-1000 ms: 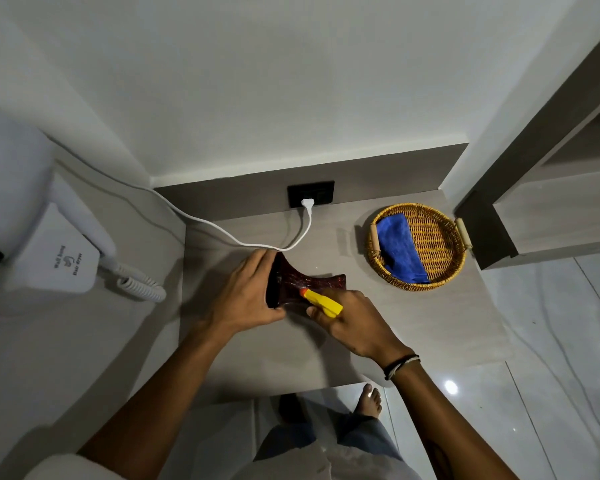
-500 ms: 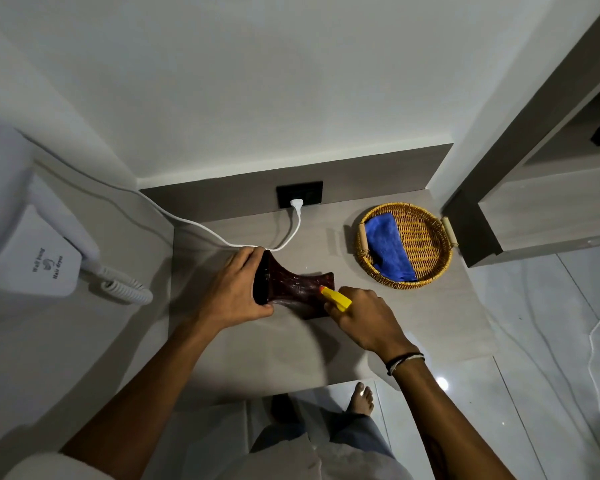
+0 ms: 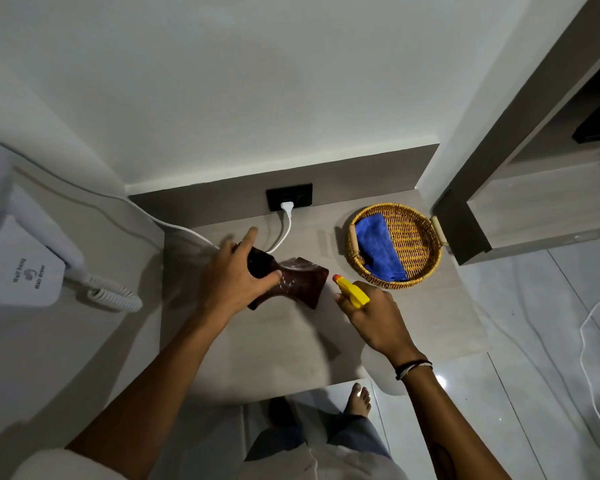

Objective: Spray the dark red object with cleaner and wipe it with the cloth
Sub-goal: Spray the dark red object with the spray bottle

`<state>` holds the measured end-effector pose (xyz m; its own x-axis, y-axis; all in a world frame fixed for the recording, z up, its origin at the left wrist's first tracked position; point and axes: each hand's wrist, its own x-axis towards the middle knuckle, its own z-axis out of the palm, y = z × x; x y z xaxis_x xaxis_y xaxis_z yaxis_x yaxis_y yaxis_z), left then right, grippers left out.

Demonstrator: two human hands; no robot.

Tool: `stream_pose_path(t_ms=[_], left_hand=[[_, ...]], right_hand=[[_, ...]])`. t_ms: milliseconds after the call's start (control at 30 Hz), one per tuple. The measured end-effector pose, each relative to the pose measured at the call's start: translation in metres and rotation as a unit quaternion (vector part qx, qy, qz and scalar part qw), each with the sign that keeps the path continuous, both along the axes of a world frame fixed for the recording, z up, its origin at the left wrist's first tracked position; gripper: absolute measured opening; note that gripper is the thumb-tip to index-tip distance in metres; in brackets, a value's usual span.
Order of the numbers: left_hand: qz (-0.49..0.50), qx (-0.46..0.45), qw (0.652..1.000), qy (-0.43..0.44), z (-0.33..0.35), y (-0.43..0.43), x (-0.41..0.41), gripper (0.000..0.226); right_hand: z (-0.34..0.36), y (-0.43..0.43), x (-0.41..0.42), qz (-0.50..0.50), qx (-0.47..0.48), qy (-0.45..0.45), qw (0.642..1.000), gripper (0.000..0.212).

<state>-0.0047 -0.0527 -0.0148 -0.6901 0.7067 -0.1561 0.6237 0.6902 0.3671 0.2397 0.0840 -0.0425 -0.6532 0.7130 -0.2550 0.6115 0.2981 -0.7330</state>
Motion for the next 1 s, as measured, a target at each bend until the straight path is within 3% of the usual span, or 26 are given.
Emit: stream_pose_path(t_ms=[133, 200, 333, 400, 500, 600, 733, 800, 933, 1000], left_hand=[[0.095, 0.006, 0.987, -0.13, -0.004, -0.006, -0.012, 0.063], [0.129, 0.009, 0.976, -0.177, -0.01, -0.013, -0.014, 0.053], [0.19, 0.01, 0.954, -0.23, -0.017, -0.026, -0.019, 0.059], [0.163, -0.003, 0.957, -0.239, -0.018, -0.032, -0.02, 0.075], [0.114, -0.008, 0.968, -0.223, -0.015, -0.041, -0.011, 0.096], [0.091, 0.036, 0.974, -0.206, -0.014, -0.048, 0.001, 0.097], [0.041, 0.001, 0.974, -0.221, -0.006, -0.055, 0.008, 0.138], [0.006, -0.024, 0.981, -0.192, -0.003, -0.055, 0.012, 0.147], [-0.063, 0.015, 0.997, -0.034, 0.0, -0.046, 0.021, 0.112], [-0.07, 0.02, 0.997, -0.027, 0.003, -0.04, 0.025, 0.107]], right_hand=[[-0.001, 0.0, 0.004, 0.007, 0.003, -0.005, 1.0, 0.032], [-0.003, -0.001, 0.006, 0.014, 0.0, -0.005, 1.0, 0.032], [-0.008, -0.004, 0.006, 0.021, -0.011, -0.006, 1.0, 0.031], [-0.01, -0.006, 0.005, 0.028, -0.014, -0.006, 0.999, 0.031], [-0.012, -0.009, 0.002, 0.038, -0.017, -0.002, 0.999, 0.031], [-0.012, -0.01, -0.002, 0.051, -0.018, -0.002, 0.999, 0.03], [-0.008, -0.013, -0.007, 0.097, -0.027, 0.001, 0.995, 0.027], [-0.003, -0.015, -0.011, 0.127, -0.033, 0.007, 0.991, 0.026], [0.006, -0.02, -0.024, 0.178, -0.019, 0.005, 0.984, 0.031], [0.008, -0.023, -0.028, 0.184, 0.003, 0.004, 0.983, 0.031]])
